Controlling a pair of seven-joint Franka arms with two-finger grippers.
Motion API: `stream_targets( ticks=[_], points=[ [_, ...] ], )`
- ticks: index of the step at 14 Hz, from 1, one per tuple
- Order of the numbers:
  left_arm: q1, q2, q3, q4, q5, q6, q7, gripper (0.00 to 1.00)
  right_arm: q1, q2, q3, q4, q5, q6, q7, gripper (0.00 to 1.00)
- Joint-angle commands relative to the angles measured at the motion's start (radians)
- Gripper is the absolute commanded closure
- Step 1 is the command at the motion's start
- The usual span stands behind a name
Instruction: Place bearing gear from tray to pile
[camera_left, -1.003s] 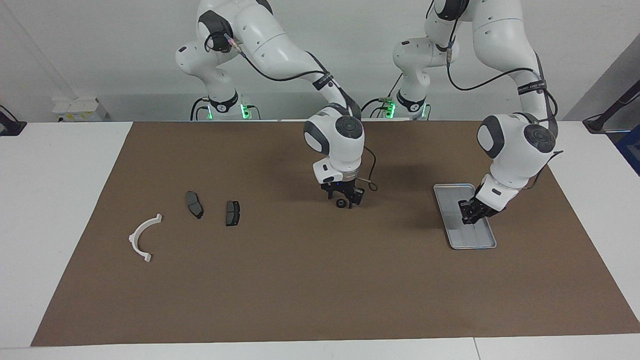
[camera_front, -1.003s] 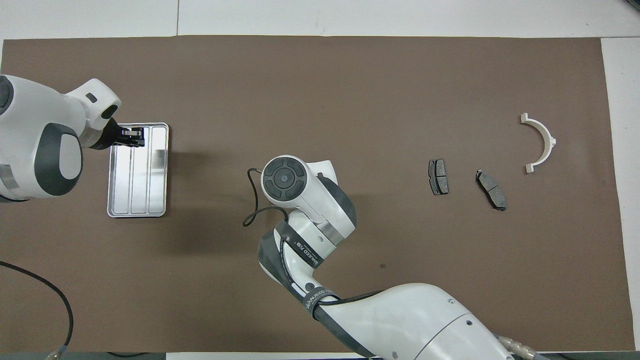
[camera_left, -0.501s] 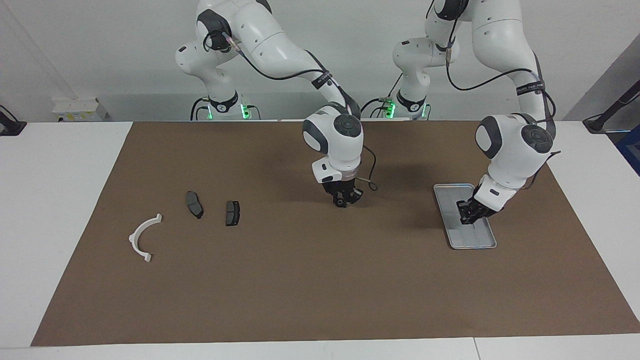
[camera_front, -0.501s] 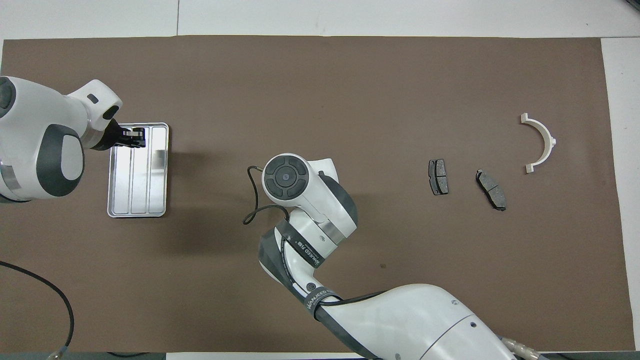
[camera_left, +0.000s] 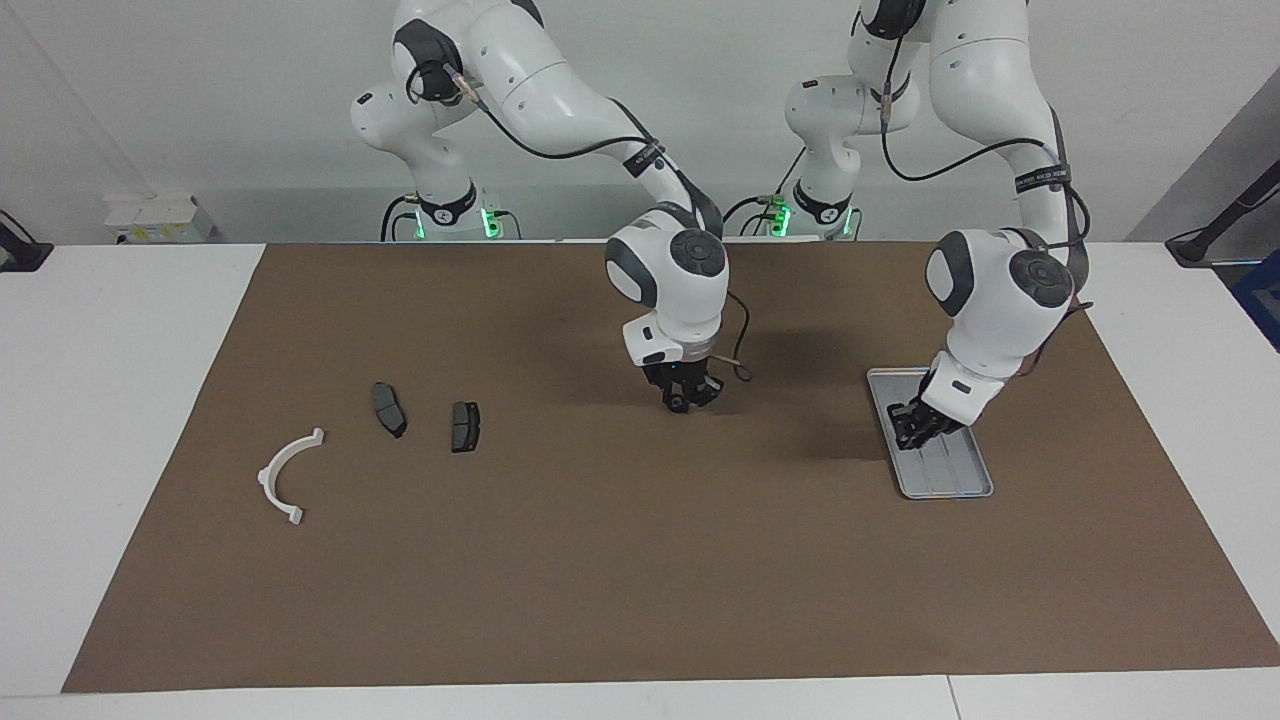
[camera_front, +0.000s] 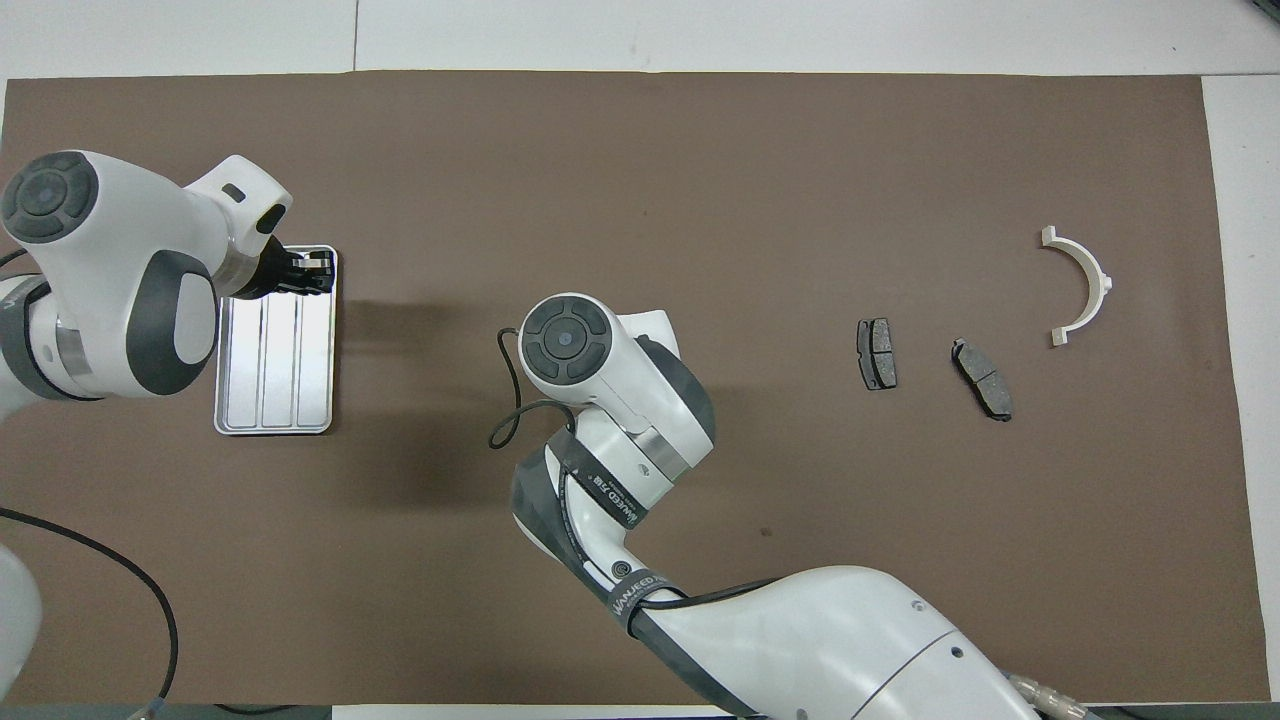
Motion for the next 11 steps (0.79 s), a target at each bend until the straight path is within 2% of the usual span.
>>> stream_targets(
  ticks=[1, 3, 6, 11],
  points=[
    [-0.050, -0.027, 0.015, -0.026, -0.009, 0.022, -0.071, 1.00, -0.073, -0.033, 0.006, 0.105, -0.003, -0.155, -0.119, 1.00],
    [-0.143, -0.021, 0.016, -0.031, 0.002, 0.070, -0.213, 1.00, -0.155, -0.100, 0.006, 0.126, -0.003, -0.236, -0.269, 1.00],
    [-0.320, -0.013, 0.015, -0.046, 0.114, 0.070, -0.567, 1.00, -0.304, -0.177, 0.003, 0.126, -0.007, -0.299, -0.607, 1.00],
    [-0.564, 0.008, 0.015, -0.039, 0.120, 0.067, -0.907, 1.00, -0.524, -0.187, 0.004, 0.113, -0.015, -0.272, -1.030, 1.00]
  ],
)
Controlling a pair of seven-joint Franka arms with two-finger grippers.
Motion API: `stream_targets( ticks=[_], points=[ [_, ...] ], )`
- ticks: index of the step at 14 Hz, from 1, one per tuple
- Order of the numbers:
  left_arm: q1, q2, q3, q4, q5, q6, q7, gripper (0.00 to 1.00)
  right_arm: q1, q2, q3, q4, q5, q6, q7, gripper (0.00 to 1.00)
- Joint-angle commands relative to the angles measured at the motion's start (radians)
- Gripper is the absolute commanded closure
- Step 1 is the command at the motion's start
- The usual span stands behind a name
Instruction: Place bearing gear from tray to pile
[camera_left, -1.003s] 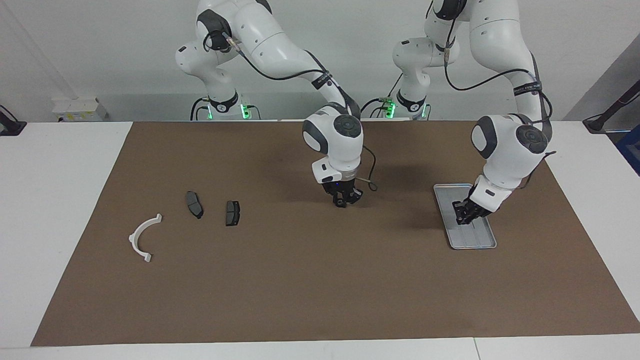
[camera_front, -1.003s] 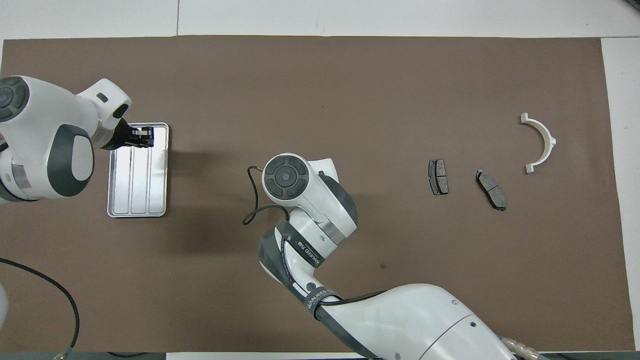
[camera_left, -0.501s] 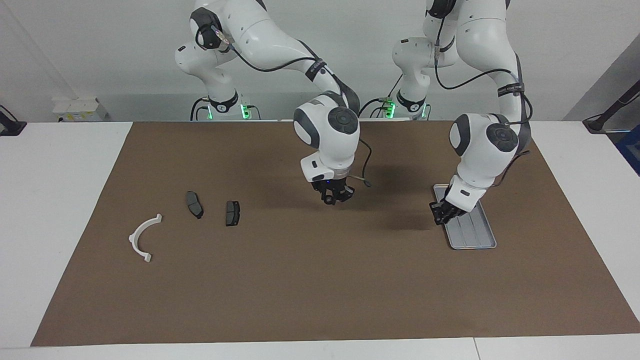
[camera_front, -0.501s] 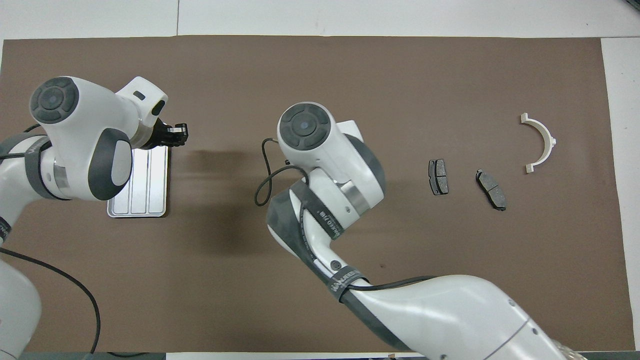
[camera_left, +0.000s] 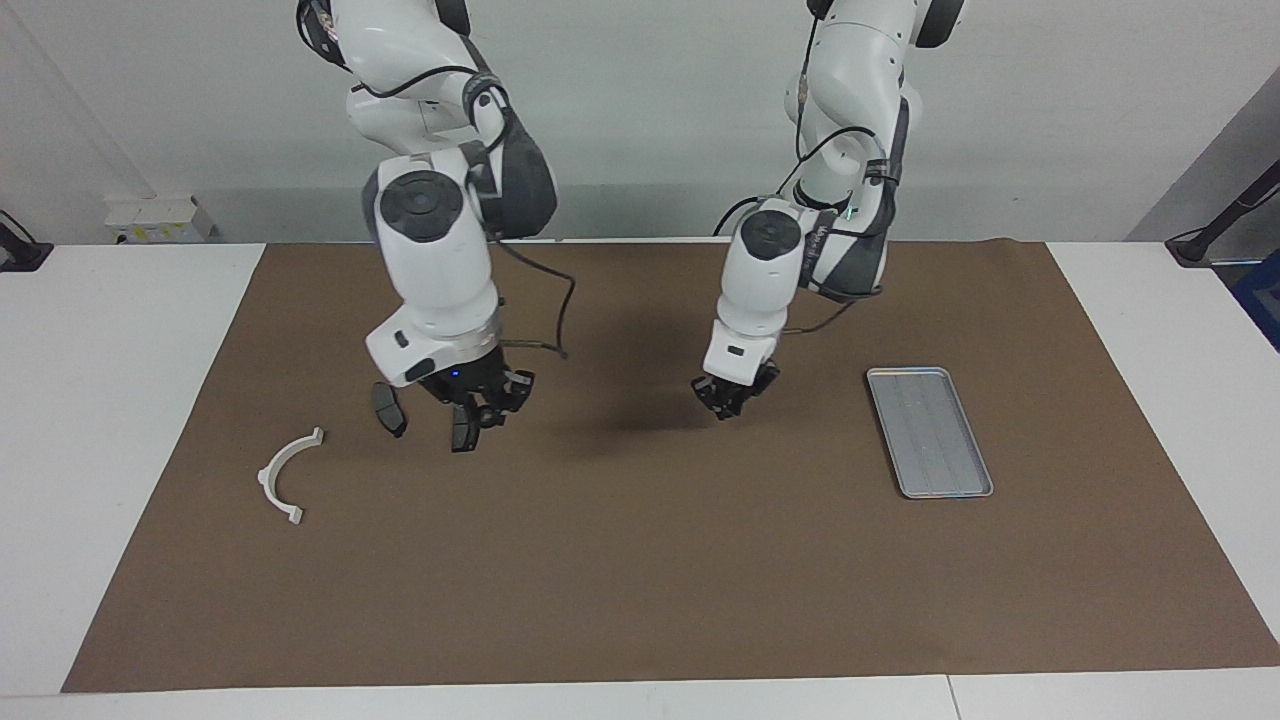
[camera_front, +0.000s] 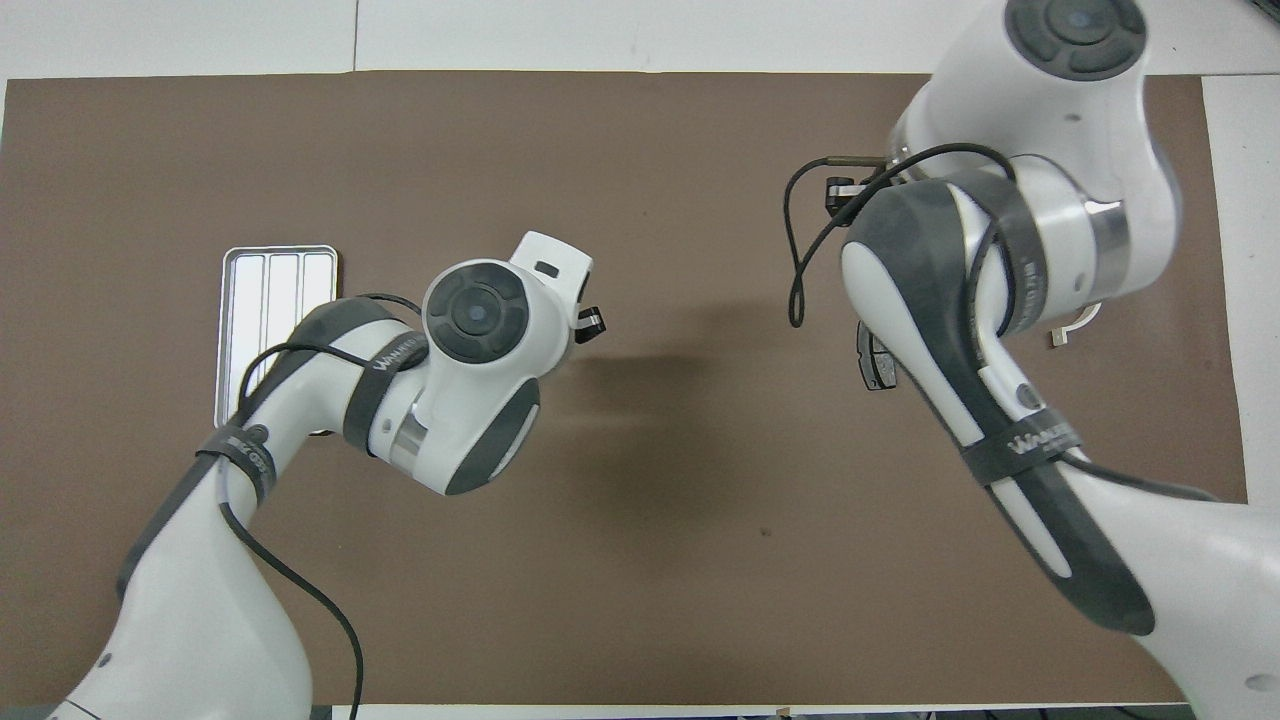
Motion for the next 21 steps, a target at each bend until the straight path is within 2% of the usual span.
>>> stream_targets(
  ticks=[1, 3, 7, 11, 12, 13, 14, 16, 19, 21],
  points=[
    [-0.108, 0.007, 0.022, -0.021, 0.020, 0.022, -0.143, 1.00, -0.097, 0.005, 0.018, -0.035, -0.016, 0.056, -0.184, 1.00],
    [-0.163, 0.030, 0.022, -0.021, 0.022, 0.025, -0.200, 1.00, -0.163, 0.012, 0.018, -0.075, -0.016, 0.128, -0.294, 1.00],
    [-0.195, 0.059, 0.022, -0.033, 0.066, 0.039, -0.259, 1.00, -0.219, 0.034, 0.018, -0.226, -0.015, 0.361, -0.310, 1.00],
    [-0.208, 0.050, 0.024, -0.077, 0.083, 0.057, -0.277, 1.00, -0.260, 0.122, 0.019, -0.226, -0.004, 0.441, -0.304, 1.00],
    [-0.205, 0.050, 0.024, -0.077, 0.083, 0.066, -0.277, 0.59, -0.263, 0.139, 0.019, -0.226, -0.003, 0.459, -0.305, 1.00],
    [-0.200, 0.051, 0.024, -0.077, 0.092, 0.072, -0.274, 0.09, -0.265, 0.150, 0.019, -0.226, -0.003, 0.476, -0.304, 1.00],
    [-0.189, 0.051, 0.023, -0.067, 0.124, 0.069, -0.270, 0.00, -0.263, 0.158, 0.019, -0.227, -0.003, 0.482, -0.299, 1.00],
    [-0.131, 0.039, 0.024, -0.026, 0.132, 0.047, -0.244, 0.00, -0.263, 0.172, 0.019, -0.229, 0.000, 0.490, -0.298, 1.00],
    [0.014, -0.123, 0.019, -0.021, 0.132, -0.093, 0.012, 0.00, -0.263, 0.179, 0.018, -0.264, 0.000, 0.559, -0.296, 1.00],
    [0.109, -0.224, 0.022, -0.013, 0.125, -0.208, 0.193, 0.00, -0.263, 0.178, 0.018, -0.267, 0.000, 0.558, -0.296, 1.00]
  ],
)
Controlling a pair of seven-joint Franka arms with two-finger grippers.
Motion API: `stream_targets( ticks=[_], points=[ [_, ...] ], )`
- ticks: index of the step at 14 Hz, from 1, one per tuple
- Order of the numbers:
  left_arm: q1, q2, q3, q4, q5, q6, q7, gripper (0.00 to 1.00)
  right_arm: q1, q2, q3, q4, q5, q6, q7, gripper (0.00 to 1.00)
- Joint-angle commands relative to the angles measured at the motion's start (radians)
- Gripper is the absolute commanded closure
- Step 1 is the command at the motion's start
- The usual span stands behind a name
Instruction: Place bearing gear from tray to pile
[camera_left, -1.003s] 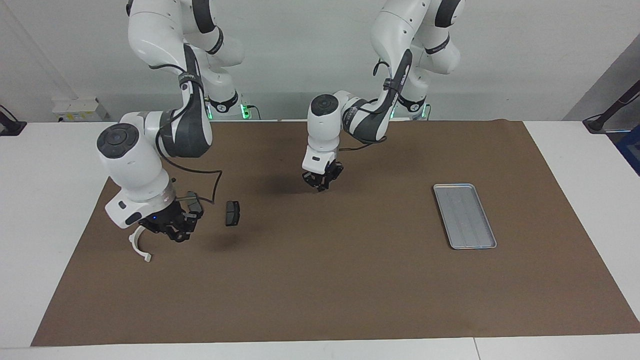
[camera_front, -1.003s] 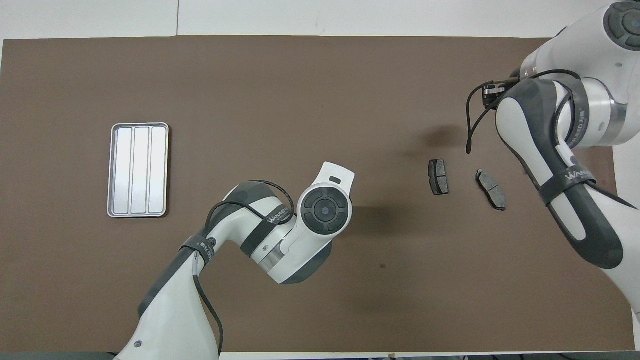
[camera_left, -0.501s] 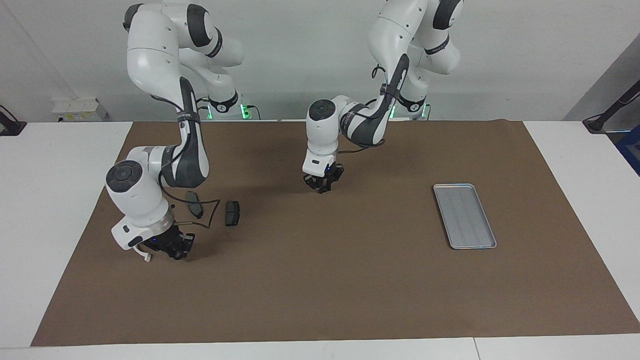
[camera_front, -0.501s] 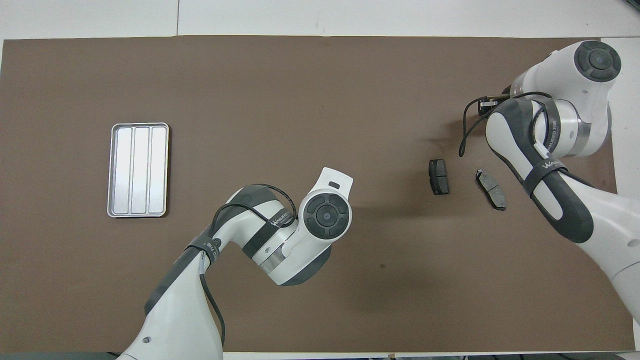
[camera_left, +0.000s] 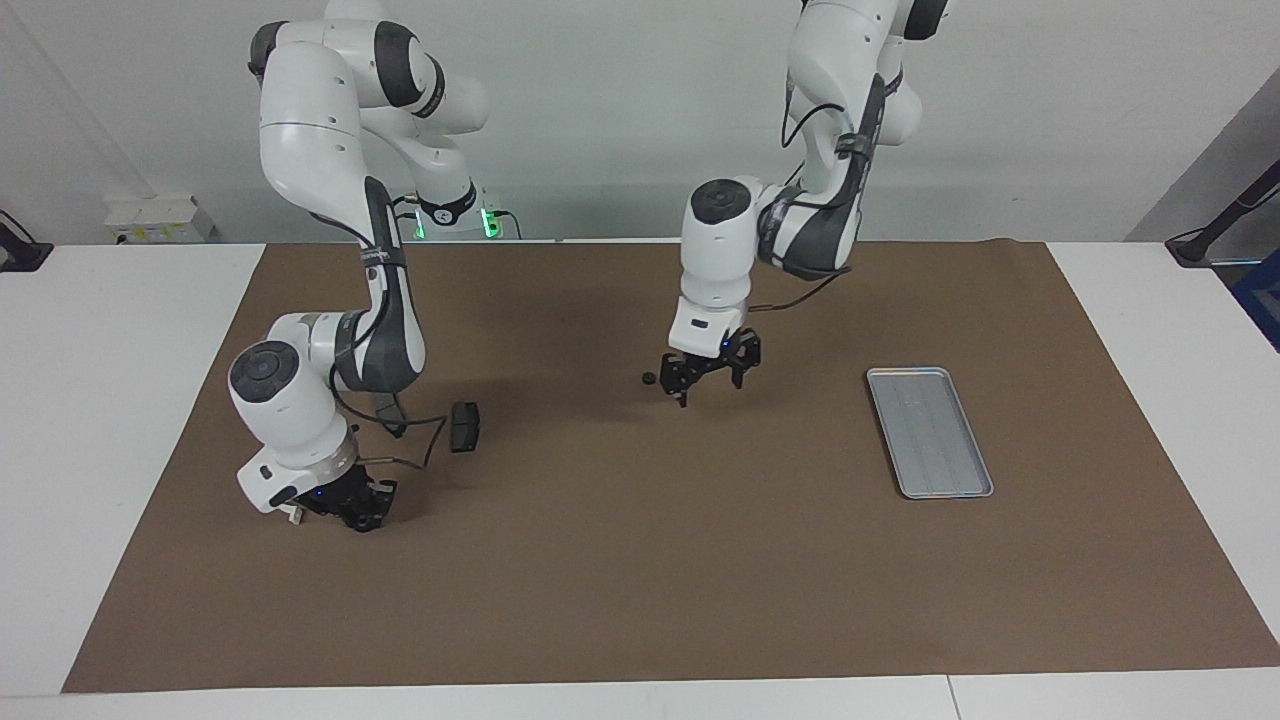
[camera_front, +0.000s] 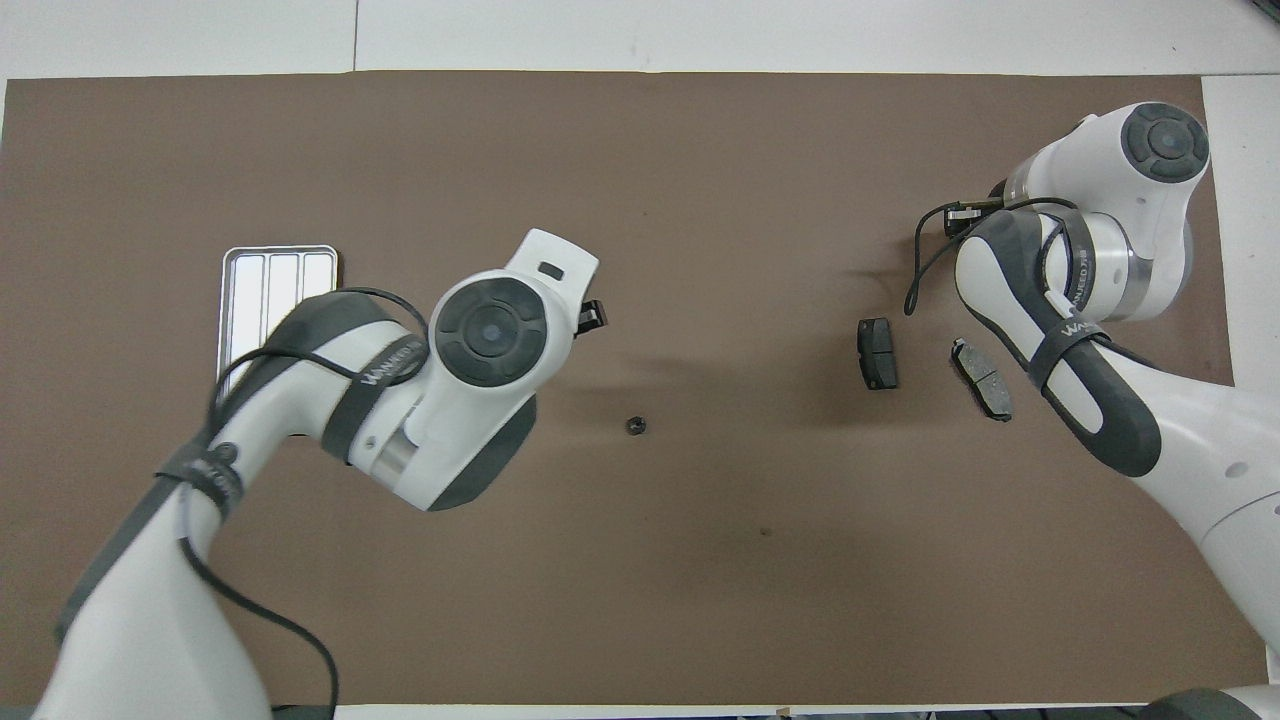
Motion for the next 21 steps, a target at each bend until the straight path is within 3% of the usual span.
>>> stream_targets(
  ticks=[1, 2, 3, 4, 6, 8, 11, 13, 18, 21],
  points=[
    [0.136, -0.161, -0.010, -0.026, 0.003, -0.142, 0.242, 0.00, -0.015, -0.006, 0.014, -0.026, 0.001, 0.027, 0.001, 0.90],
    [0.193, -0.216, -0.007, -0.028, -0.026, -0.205, 0.361, 0.00, -0.014, -0.007, 0.014, -0.026, 0.001, 0.024, 0.002, 0.36],
    [0.276, -0.276, -0.005, -0.029, -0.065, -0.265, 0.513, 0.00, -0.009, -0.017, 0.014, -0.024, 0.001, 0.012, 0.002, 0.09],
    [0.360, -0.320, -0.005, -0.028, -0.096, -0.320, 0.656, 0.00, -0.003, -0.038, 0.012, -0.023, -0.008, -0.014, 0.001, 0.00],
    [0.477, -0.364, -0.002, 0.000, -0.148, -0.384, 0.801, 0.00, 0.029, -0.099, 0.012, -0.011, -0.015, -0.115, 0.011, 0.00],
    [0.502, -0.355, -0.002, 0.089, -0.159, -0.478, 0.824, 0.00, 0.077, -0.168, 0.012, -0.009, -0.016, -0.218, 0.089, 0.00],
    [0.504, -0.309, 0.001, 0.231, -0.182, -0.613, 0.823, 0.00, 0.208, -0.236, 0.012, -0.009, -0.016, -0.339, 0.359, 0.00],
    [0.505, -0.307, 0.002, 0.230, -0.202, -0.607, 0.823, 0.00, 0.326, -0.259, 0.012, -0.020, -0.017, -0.381, 0.579, 0.00],
    [0.505, -0.305, 0.004, 0.230, -0.196, -0.620, 0.824, 0.00, 0.550, -0.305, 0.017, -0.118, -0.016, -0.304, 1.028, 0.00],
    [0.504, -0.307, 0.004, 0.224, -0.196, -0.603, 0.827, 0.00, 0.639, -0.305, 0.017, -0.213, -0.016, -0.169, 1.149, 0.00]
  ],
)
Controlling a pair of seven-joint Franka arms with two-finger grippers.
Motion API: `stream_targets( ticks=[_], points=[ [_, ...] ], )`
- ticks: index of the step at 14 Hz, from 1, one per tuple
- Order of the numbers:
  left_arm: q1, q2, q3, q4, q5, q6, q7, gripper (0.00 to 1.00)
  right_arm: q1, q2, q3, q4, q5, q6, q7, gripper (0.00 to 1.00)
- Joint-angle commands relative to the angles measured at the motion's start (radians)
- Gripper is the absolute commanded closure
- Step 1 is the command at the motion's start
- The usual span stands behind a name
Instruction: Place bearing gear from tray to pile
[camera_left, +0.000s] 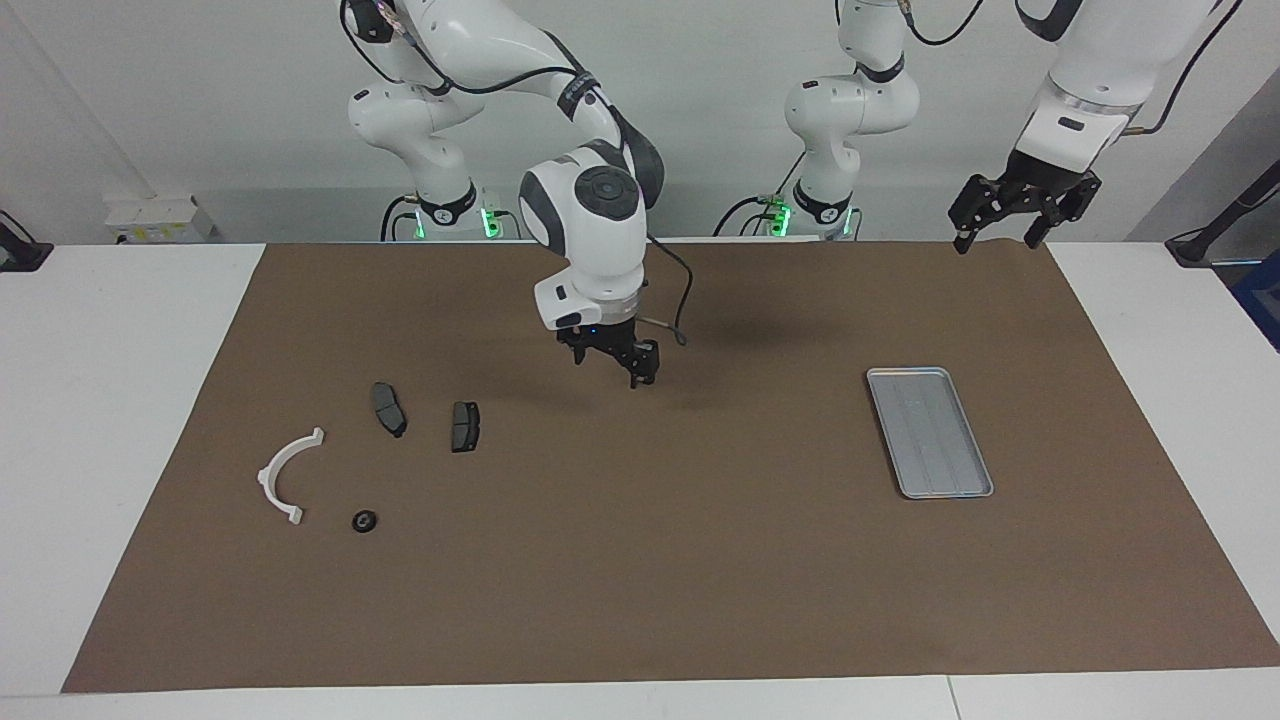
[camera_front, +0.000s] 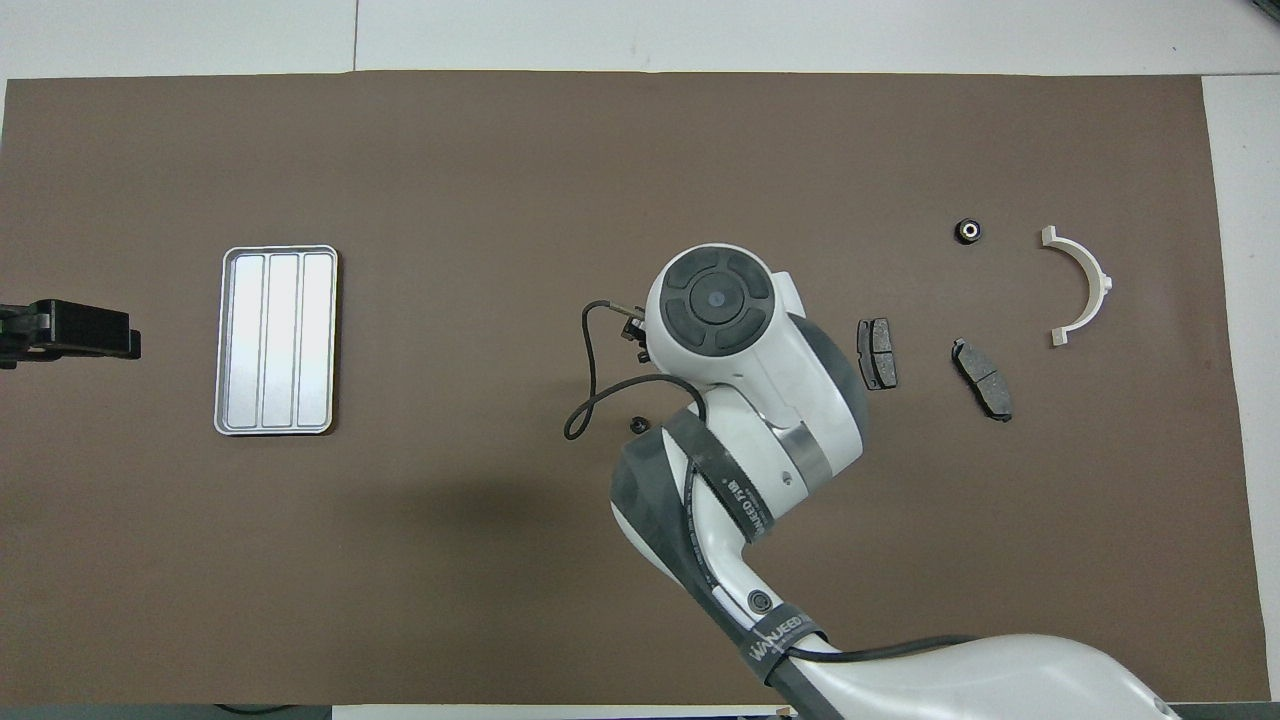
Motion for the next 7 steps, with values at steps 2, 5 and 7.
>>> stream_targets(
  ticks=[2, 5, 7],
  points=[
    [0.001, 0.015, 0.002, 0.030, -0.012, -0.013, 0.006, 0.00, 0.061, -0.014, -0.001, -0.100, -0.015, 0.118, 0.098, 0.00],
    [-0.014, 0.015, -0.004, 0.028, -0.011, -0.023, 0.006, 0.00, 0.096, 0.078, -0.003, -0.094, -0.104, 0.197, 0.179, 0.00],
    [-0.030, 0.015, -0.009, 0.030, -0.012, -0.025, 0.006, 0.00, 0.093, 0.110, -0.001, -0.095, -0.122, 0.237, 0.191, 0.00]
  ],
)
